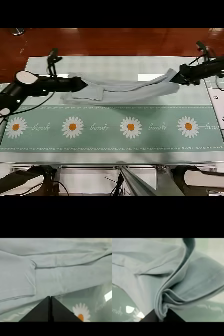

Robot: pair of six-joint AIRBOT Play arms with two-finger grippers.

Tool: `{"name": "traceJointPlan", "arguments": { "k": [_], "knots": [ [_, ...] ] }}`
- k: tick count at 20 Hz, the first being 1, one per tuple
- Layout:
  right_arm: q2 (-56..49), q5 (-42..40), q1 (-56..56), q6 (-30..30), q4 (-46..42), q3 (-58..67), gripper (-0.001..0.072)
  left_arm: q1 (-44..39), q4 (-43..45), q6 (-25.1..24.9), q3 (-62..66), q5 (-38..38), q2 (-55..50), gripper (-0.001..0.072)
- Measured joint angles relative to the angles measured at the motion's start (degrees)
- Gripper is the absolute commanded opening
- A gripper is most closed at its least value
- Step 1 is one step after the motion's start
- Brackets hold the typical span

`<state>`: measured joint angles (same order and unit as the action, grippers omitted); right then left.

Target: Fold the shirts.

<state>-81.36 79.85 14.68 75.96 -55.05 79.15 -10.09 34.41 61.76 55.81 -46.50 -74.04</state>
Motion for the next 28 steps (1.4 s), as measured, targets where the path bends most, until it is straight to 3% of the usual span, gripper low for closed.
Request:
{"name": "traceJointPlan", "arguments": {
  "k": [6, 11, 16, 22, 25, 28],
  "knots": [
    [30.21, 0.02, 0.0, 4.17, -3.17, -16.96, 0.0035, -14.45, -0.02, 5.27, 4.31, 4.07, -5.7, 0.0016],
    [44.92, 0.46, -0.07, 8.83, -2.05, -23.02, 0.0035, -24.85, -0.07, 9.64, 15.15, 4.79, -15.47, 0.0016],
    [48.52, 0.74, -0.04, 9.4, 2.14, -24.24, 0.0035, -33.9, -0.26, 13.33, 25.55, -0.46, -26.4, 0.0017],
    [47.93, -0.11, -0.33, 8.79, 4.76, -24.5, 0.0035, -41.64, -4.26, 14.27, 28.96, -4.85, -32.24, 0.0017],
    [45.38, -0.79, -3.37, 7.91, 6.38, -24.48, 0.0035, -38.18, -4.83, 14.25, 30.05, -6.62, -31.3, 0.0017],
    [41.59, -3.39, -9.55, 7.67, 7.39, -24.44, 0.0035, -27.8, -3.43, 14.14, 29.97, -10.19, -27.17, 0.0017]
  ]
}}
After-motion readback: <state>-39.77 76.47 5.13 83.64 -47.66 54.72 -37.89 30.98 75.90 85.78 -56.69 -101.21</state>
